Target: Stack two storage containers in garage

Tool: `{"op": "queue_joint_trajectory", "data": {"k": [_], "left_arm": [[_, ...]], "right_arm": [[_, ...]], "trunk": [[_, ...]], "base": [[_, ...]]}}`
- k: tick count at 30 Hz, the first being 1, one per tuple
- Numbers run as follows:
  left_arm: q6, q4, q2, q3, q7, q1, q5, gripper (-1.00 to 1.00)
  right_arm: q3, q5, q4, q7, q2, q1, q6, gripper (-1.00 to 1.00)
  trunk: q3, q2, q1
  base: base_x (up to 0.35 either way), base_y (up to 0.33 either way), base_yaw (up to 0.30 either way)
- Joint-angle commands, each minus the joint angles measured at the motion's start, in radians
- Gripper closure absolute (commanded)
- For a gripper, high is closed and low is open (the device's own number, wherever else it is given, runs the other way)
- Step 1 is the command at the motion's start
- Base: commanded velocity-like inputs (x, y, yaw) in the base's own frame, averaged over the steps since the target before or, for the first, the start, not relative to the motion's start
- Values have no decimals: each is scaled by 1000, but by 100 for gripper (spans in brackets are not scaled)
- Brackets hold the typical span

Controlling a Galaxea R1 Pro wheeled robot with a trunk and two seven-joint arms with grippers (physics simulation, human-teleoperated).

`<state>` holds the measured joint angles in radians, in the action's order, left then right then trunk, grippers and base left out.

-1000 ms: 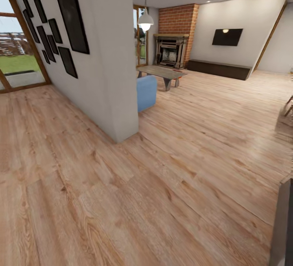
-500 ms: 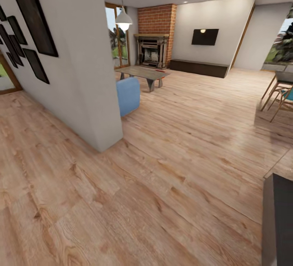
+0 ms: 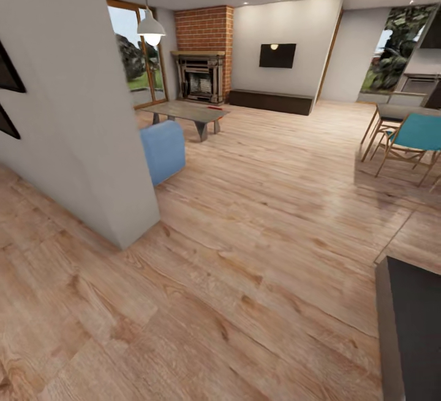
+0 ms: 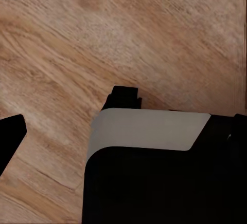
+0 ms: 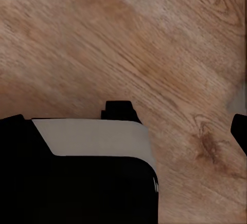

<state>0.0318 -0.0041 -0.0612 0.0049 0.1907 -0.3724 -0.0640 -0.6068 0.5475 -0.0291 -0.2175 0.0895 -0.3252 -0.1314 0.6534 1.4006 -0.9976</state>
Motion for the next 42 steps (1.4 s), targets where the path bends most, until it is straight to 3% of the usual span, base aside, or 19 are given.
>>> {"op": "queue_joint_trajectory", "data": {"k": [1,24,42], "left_arm": [[3,0,0,0,3,0,-7,-100],[3,0,-2,0,3,0,-7,-100],[9,0,1,0,3,0,-7,-100]], "right_arm": [[-8,9,-3,0,1,-1,-5,-100],[-8,9,-3,0,1,-1,-5,-100],[-8,9,-3,0,1,-1,-5,-100]], "trunk": [[1,0,-1],[1,0,-1],[1,0,-1]], "base": [[322,0,-253],[322,0,-248],[322,0,-17]]}}
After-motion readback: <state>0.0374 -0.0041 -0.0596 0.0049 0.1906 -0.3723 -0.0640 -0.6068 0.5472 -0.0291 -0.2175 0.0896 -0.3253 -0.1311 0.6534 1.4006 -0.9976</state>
